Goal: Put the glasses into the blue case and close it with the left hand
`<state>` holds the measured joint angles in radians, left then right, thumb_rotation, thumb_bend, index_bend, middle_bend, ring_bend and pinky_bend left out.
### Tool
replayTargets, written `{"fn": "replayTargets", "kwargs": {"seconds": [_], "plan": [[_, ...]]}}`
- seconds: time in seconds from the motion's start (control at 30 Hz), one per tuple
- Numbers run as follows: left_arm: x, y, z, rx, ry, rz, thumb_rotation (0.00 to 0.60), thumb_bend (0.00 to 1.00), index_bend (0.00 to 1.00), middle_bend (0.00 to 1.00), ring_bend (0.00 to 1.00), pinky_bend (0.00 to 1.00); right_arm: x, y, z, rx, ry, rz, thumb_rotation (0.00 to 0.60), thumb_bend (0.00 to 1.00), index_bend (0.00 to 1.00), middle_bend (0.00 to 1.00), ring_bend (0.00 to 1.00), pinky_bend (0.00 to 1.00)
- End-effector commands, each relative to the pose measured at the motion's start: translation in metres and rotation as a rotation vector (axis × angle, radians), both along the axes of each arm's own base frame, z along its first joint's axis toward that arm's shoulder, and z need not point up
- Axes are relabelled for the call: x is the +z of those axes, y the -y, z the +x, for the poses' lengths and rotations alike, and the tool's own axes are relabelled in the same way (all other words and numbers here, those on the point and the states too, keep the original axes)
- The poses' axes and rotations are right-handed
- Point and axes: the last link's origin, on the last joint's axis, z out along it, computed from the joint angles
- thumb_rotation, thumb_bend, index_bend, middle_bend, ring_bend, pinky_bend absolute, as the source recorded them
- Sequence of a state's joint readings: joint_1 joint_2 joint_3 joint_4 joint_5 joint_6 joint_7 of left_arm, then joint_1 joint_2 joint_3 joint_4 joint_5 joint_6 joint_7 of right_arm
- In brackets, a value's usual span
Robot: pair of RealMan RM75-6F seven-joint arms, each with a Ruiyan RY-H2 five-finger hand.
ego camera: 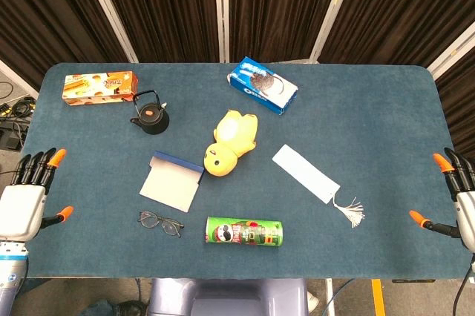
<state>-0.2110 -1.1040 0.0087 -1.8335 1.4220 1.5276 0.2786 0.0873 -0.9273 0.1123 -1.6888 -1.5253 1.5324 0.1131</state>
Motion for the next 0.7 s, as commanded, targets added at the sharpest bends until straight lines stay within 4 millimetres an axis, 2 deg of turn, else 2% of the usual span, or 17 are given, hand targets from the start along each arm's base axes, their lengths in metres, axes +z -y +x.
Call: {"fn": "replayTargets", "kwargs": {"seconds": [0.03, 0.23, 0.3, 0.4, 0.47, 0.53, 0.7], "plan": [[-0.003, -0.003, -0.002, -0.004, -0.003, -0.007, 0.600, 0.00, 0.00, 0.00, 0.00, 0.00, 0.002, 0.000, 0.000, -0.012, -0.001, -0.003, 0.600, 0.00, 0.00, 0.00, 0.00, 0.00], [-0.015, -0.002, 0.003, -0.035, -0.001, -0.064, 0.600, 0.00, 0.00, 0.00, 0.00, 0.00, 0.003, -0.002, 0.000, -0.016, 0.001, -0.007, 0.600, 0.00, 0.00, 0.00, 0.00, 0.00], [-0.026, -0.002, 0.010, -0.058, 0.008, -0.120, 0.600, 0.00, 0.00, 0.00, 0.00, 0.00, 0.003, -0.003, 0.000, -0.014, 0.002, -0.010, 0.600, 0.00, 0.00, 0.00, 0.00, 0.00], [-0.051, -0.005, 0.023, -0.072, 0.036, -0.231, 0.600, 0.06, 0.11, 0.00, 0.00, 0.00, 0.004, -0.003, 0.000, -0.012, 0.002, -0.014, 0.600, 0.00, 0.00, 0.00, 0.00, 0.00], [-0.069, -0.010, 0.031, -0.086, 0.024, -0.289, 0.600, 0.16, 0.23, 0.00, 0.00, 0.00, 0.004, -0.003, 0.000, -0.015, 0.003, -0.014, 0.600, 0.00, 0.00, 0.00, 0.00, 0.00], [-0.089, -0.015, 0.038, -0.098, 0.003, -0.341, 0.600, 0.23, 0.30, 0.00, 0.00, 0.00, 0.004, -0.003, -0.001, -0.020, 0.004, -0.014, 0.600, 0.00, 0.00, 0.00, 0.00, 0.00], [-0.127, -0.023, 0.054, -0.121, -0.050, -0.416, 0.600, 0.33, 0.40, 0.00, 0.00, 0.00, 0.005, -0.002, -0.004, -0.030, 0.001, -0.018, 0.600, 0.00, 0.00, 0.00, 0.00, 0.00]]}}
